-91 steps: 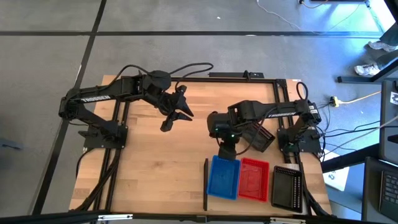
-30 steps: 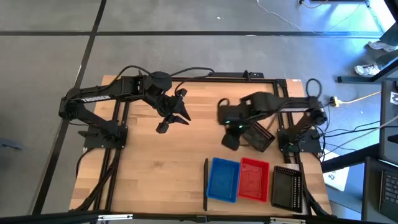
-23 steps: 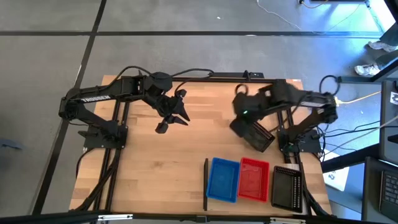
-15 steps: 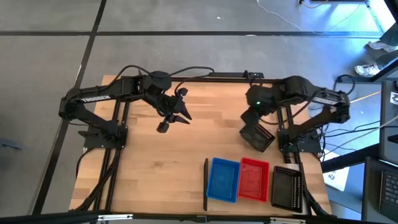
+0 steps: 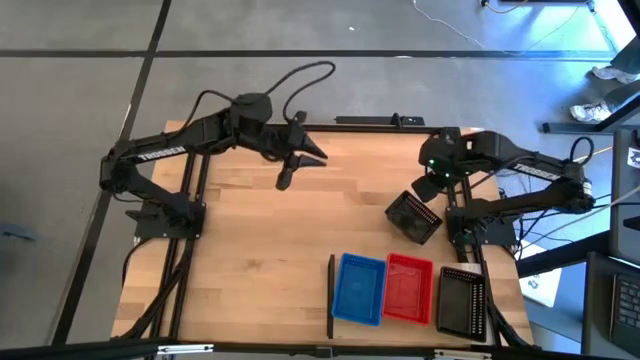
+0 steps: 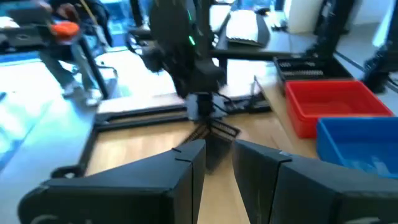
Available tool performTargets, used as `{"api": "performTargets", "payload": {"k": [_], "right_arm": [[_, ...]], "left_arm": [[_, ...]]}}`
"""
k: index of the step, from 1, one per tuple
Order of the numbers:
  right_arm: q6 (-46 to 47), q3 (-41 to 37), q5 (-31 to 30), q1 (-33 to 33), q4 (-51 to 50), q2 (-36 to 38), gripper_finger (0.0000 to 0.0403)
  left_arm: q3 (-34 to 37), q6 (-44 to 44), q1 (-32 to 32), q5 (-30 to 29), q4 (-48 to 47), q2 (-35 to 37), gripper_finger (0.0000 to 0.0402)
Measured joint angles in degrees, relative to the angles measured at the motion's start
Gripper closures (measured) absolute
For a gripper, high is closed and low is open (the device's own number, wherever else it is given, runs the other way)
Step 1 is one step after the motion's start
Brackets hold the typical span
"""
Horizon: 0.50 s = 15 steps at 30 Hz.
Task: Stack baskets on shelf by color
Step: Stack the black bin on top of the black bins on the shelf
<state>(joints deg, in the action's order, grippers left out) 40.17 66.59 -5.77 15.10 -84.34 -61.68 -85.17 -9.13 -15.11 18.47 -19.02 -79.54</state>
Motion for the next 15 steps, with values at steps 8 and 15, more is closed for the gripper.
{"api": "performTargets", "payload": {"k": [8, 15], "right_arm": [[-12.12, -14.58, 10.32, 9.17, 14.36, -0.80, 0.0322], [-13.94, -19.69, 10.28, 13.67, 20.24, -3.34, 0.0322]], "left_arm": [[-0.08, 4.70, -3.95, -0.13, 0.94, -1.36, 0.0330], [0.01, 5.80, -5.77, 0.08, 0.67, -1.87, 0.0330]]}}
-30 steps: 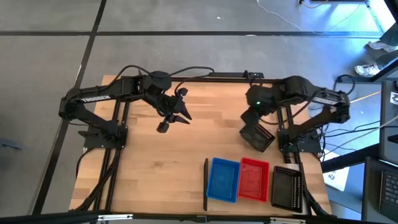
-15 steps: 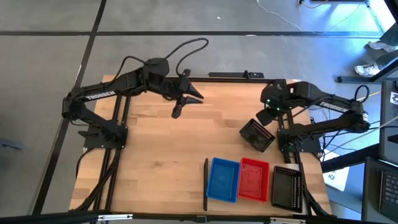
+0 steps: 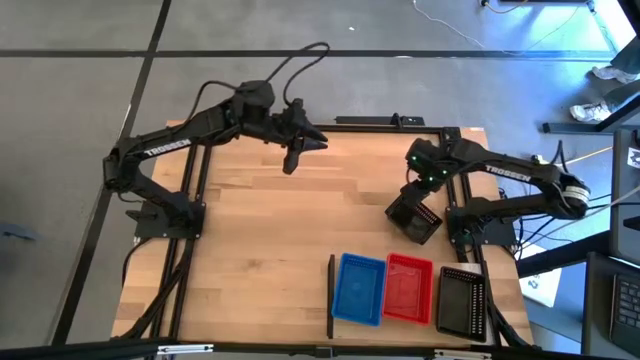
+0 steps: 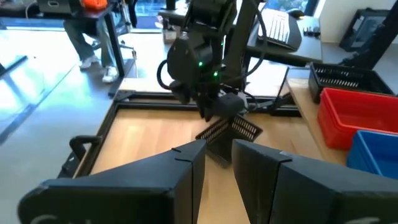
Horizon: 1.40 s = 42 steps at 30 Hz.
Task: Stack baskets on shelf by color
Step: Stack the black bin on top of the black bins on the shelf
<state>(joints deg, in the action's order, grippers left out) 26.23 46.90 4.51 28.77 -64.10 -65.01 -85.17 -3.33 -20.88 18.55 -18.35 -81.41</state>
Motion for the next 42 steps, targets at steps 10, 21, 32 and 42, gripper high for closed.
{"api": "performTargets", "payload": {"k": [10, 21, 32, 42], "right_arm": [[-4.65, -0.49, -0.24, 1.49, 0.72, -6.29, 0.0322], [-7.55, -0.49, 0.19, 1.47, 2.98, -13.38, 0.0322], [-8.58, -0.49, 0.30, 1.45, 8.04, -19.31, 0.0327], [-10.02, 3.29, 2.98, 1.43, -0.18, -19.02, 0.0396]], "left_arm": [[0.00, 0.17, -1.01, 0.10, -0.01, -0.06, 0.0330], [0.00, 0.17, -0.99, 0.17, -0.02, -0.06, 0.0330], [0.00, -0.12, -0.99, 0.17, -0.02, -0.06, 0.0330], [0.00, -0.43, -0.99, 0.15, -0.04, -0.04, 0.0330]]}}
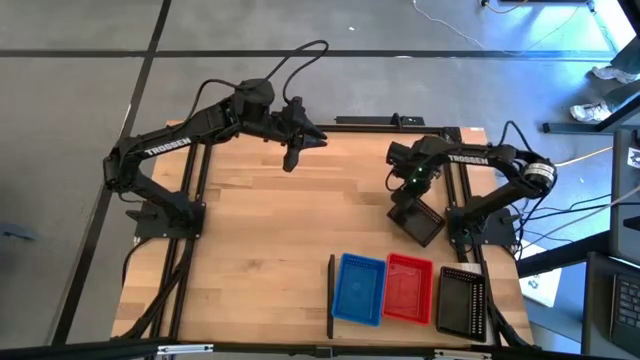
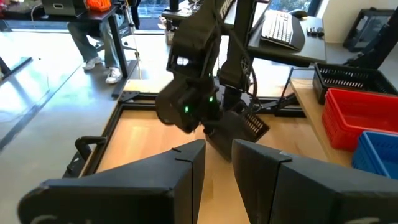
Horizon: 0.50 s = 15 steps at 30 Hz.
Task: Stack baskets on shelf by color
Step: Stack the black bin on top of the black bins on the shelf
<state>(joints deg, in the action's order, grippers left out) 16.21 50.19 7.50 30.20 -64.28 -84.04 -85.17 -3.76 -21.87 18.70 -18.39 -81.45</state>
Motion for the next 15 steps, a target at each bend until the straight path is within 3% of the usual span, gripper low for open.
{"api": "performTargets", "payload": {"k": [7, 13, 15], "right_arm": [[0.61, 13.79, -0.65, 0.00, -13.86, 4.78, 0.0399], [10.12, 30.52, -11.66, -0.54, -26.21, 8.12, 0.0400], [14.14, 34.54, -10.43, -0.91, -25.12, 10.34, 0.0400]], "left_arm": [[0.00, -4.72, 0.33, 0.00, -0.28, 0.02, 0.0330], [0.00, -8.78, 0.57, 1.23, -0.50, 0.02, 0.0330], [0.00, -9.33, 0.57, 3.10, -0.50, 0.02, 0.0330]]}}
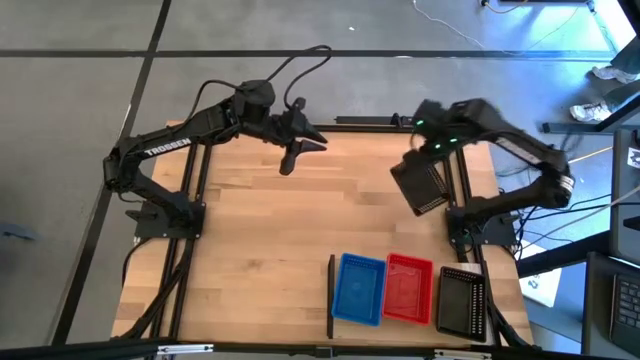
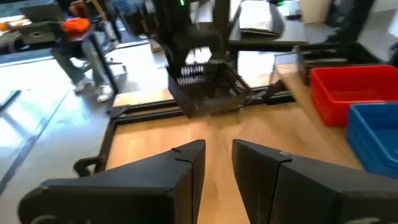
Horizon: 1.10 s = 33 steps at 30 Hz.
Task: Stack baskets on shelf by color
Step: Stack the black bin on top of the black bins on the shelf
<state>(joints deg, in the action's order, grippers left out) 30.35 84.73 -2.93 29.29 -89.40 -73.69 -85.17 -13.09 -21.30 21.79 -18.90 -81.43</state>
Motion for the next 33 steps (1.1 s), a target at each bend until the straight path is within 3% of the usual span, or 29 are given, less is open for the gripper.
{"api": "performTargets", "payload": {"k": [7, 21, 33], "right_arm": [[10.92, 10.12, 3.47, -5.09, -0.34, 5.87, 0.0401], [38.44, 11.21, 22.68, -20.60, -0.69, 16.60, 0.0401], [62.46, 11.09, 25.52, -36.46, -0.60, 18.38, 0.0400]], "left_arm": [[0.00, -2.82, 1.22, 1.84, -0.29, 0.02, 0.0330], [0.00, -4.08, 3.02, 1.91, -2.27, 0.02, 0.0330], [0.00, -4.10, 3.02, 1.67, -2.27, 0.02, 0.0330]]}}
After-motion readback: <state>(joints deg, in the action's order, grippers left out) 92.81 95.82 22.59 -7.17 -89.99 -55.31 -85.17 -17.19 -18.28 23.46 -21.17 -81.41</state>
